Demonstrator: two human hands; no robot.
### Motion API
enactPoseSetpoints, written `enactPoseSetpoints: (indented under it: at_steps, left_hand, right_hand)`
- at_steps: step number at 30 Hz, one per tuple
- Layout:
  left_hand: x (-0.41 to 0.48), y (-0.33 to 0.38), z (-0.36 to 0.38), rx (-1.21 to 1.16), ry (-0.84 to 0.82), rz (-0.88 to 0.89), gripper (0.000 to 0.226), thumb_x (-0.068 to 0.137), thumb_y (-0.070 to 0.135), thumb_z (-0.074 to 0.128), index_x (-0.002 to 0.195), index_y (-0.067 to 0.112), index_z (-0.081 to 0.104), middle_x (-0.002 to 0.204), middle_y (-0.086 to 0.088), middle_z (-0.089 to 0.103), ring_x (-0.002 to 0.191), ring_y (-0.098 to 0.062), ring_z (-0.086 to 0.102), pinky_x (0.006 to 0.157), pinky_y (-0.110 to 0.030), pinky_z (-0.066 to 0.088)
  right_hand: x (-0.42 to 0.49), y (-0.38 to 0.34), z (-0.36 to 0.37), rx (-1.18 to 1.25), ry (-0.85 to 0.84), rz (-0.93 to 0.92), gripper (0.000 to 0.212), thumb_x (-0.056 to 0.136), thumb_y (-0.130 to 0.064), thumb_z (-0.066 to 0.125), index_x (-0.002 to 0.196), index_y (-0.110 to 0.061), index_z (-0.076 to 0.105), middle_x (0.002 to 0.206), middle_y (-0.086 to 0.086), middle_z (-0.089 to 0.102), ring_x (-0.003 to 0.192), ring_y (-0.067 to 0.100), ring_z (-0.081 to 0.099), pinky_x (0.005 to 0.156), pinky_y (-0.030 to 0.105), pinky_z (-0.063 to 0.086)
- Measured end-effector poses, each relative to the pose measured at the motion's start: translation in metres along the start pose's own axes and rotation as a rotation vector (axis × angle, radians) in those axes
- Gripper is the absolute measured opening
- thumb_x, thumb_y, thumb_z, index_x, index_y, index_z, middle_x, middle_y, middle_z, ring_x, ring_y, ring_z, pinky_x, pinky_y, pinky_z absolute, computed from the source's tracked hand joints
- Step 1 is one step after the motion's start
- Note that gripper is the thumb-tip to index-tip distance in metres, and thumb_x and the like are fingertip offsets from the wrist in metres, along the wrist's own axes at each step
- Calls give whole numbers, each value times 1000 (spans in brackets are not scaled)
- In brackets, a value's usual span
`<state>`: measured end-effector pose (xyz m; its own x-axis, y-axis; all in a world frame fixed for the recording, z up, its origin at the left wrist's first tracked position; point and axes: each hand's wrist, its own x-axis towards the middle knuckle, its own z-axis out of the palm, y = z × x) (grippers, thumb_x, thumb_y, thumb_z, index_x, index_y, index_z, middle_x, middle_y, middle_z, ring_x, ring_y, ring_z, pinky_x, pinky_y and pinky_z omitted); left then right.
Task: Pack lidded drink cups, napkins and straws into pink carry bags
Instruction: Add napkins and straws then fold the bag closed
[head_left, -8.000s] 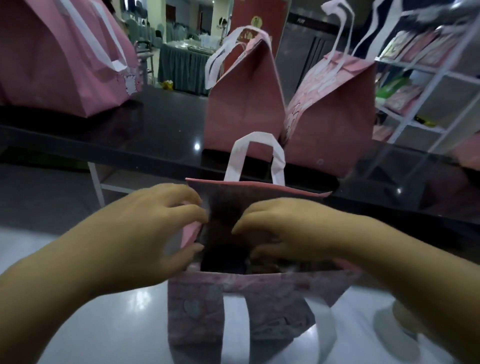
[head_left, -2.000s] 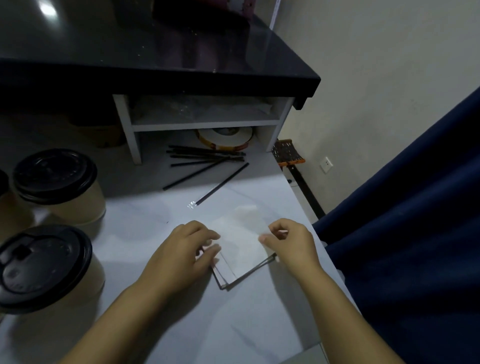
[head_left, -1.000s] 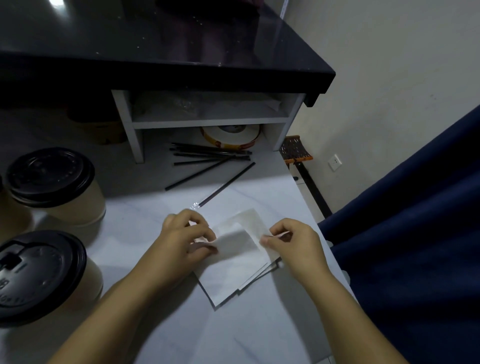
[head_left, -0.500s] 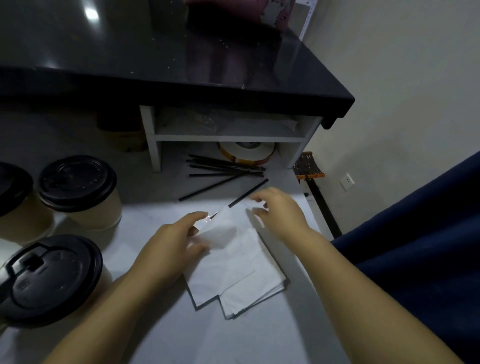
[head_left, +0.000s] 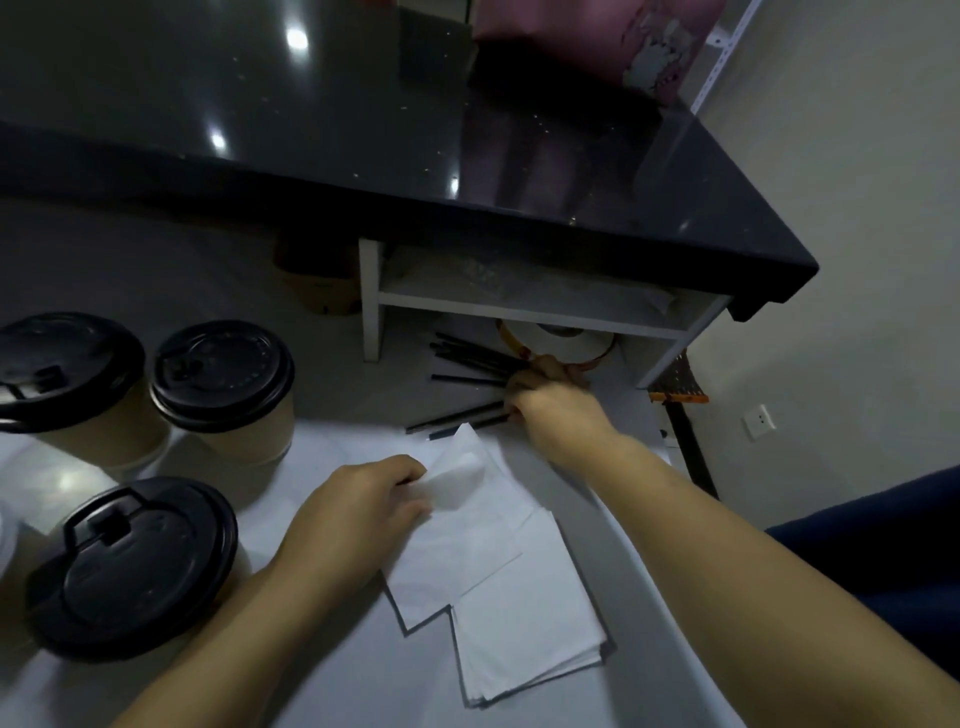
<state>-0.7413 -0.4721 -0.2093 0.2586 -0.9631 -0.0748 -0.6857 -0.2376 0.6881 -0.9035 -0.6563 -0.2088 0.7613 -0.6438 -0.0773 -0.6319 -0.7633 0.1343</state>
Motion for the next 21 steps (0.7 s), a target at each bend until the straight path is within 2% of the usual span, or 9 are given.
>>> enactPoseSetpoints:
  at_steps: [2, 6, 10, 12, 16, 18, 21]
  left_hand:
    - [-1, 0, 0, 10, 4, -15, 13, 79, 33, 66, 90, 32, 59, 79, 11, 63, 76, -12, 56, 68, -34, 48]
    - [-6, 3, -2, -2, -9, -27, 11, 80, 31, 66, 89, 31, 60, 79, 9, 63, 76, -12, 56, 67, -34, 49]
    - [-12, 8, -7, -42, -24, -2, 6, 81, 27, 63, 82, 30, 58, 74, 7, 62, 73, -15, 55, 66, -37, 48]
    - [-15, 11, -10, -69, -21, 27, 7, 83, 26, 61, 80, 31, 57, 73, 8, 62, 74, -14, 56, 67, -36, 48]
    - [-20, 18, -19, -109, -13, 127, 9, 84, 24, 60, 79, 31, 57, 74, 13, 61, 74, -10, 56, 66, -31, 46]
    - [-25, 22, -26, -128, -12, 177, 6, 85, 24, 60, 82, 29, 59, 76, 14, 62, 75, -8, 56, 68, -31, 47]
    - [-35, 27, -38, -152, 20, 241, 6, 84, 23, 61, 81, 28, 60, 75, 13, 62, 74, -7, 56, 66, -31, 47]
  right_hand:
    - [1, 0, -1, -5, -1, -15, 21, 88, -11, 52, 105, -13, 64, 120, 4, 56, 124, 28, 35, 97, 36, 28]
    - [-9, -3, -3, 22, 0, 15, 23, 89, -9, 50, 111, -10, 57, 112, 14, 59, 105, 33, 49, 76, 34, 35]
    - [-23, -6, -4, 58, -11, 32, 25, 97, -17, 44, 119, -9, 51, 114, 13, 55, 103, 32, 49, 78, 38, 39]
    - [-33, -7, -11, 146, 71, 77, 29, 98, -17, 43, 124, -7, 52, 114, 13, 53, 102, 32, 49, 78, 38, 39]
    - [-56, -12, -39, 332, 302, 205, 27, 92, -4, 54, 118, -1, 57, 108, 15, 54, 91, 31, 54, 74, 41, 47]
    - [-68, -17, -54, 395, 389, 291, 23, 95, -7, 49, 115, -4, 59, 106, 13, 57, 89, 30, 56, 74, 44, 47]
    - [-90, -26, -68, 449, 425, 388, 19, 98, -19, 45, 111, -15, 57, 98, 3, 62, 79, 21, 53, 67, 38, 44]
